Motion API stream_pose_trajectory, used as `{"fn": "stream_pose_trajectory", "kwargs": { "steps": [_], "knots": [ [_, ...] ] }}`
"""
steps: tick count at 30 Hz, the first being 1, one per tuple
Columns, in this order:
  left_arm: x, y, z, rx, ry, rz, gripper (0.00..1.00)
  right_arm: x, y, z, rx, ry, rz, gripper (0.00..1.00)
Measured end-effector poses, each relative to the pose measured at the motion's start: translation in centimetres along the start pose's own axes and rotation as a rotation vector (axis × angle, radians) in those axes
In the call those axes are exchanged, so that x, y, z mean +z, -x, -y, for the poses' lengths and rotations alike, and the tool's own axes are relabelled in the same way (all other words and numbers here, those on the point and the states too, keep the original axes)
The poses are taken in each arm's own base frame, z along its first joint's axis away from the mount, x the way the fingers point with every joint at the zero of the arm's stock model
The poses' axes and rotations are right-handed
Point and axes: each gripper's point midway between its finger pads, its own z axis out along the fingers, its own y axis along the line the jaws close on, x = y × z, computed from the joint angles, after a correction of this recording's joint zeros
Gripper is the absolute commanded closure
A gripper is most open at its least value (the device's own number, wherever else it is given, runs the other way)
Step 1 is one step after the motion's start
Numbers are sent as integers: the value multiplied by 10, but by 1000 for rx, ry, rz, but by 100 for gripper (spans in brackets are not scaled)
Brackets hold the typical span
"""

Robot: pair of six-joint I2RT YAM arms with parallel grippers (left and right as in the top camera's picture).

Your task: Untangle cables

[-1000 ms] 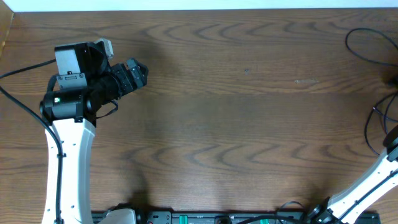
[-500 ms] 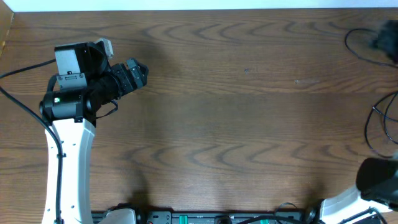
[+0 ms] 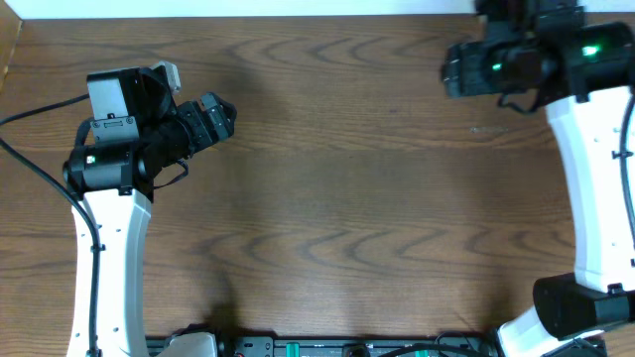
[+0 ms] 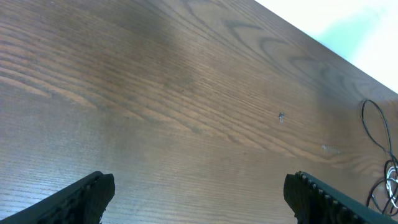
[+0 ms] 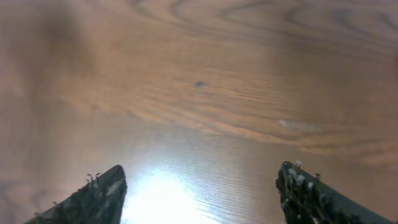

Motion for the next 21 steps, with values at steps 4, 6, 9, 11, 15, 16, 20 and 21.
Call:
{"fn": "stream_pose_trajectory", "kwargs": {
  "steps": [4, 6, 9, 11, 15, 16, 20, 21],
  "knots": [
    [0, 0, 0, 0, 0, 0, 7, -19, -12, -31, -112, 42, -1, 1],
    [0, 0, 0, 0, 0, 0, 7, -48, -18, -33, -126, 47, 37, 1],
    [0, 0, 0, 0, 0, 0, 7, -90, -27, -30, -141, 29, 110, 1],
    [0, 0, 0, 0, 0, 0, 7, -109, -27, -26, -148, 6, 161, 1],
    [0, 0, 0, 0, 0, 0, 7, -129, -28, -14, -147, -65, 215, 1],
    [0, 0, 0, 0, 0, 0, 7, -133, -29, -10, -146, -85, 224, 1],
    [0, 0, 0, 0, 0, 0, 7, -152, -31, -9, -147, -103, 276, 1],
    [0, 0, 0, 0, 0, 0, 7, -161, -33, -8, -146, -107, 298, 1]
  ]
}}
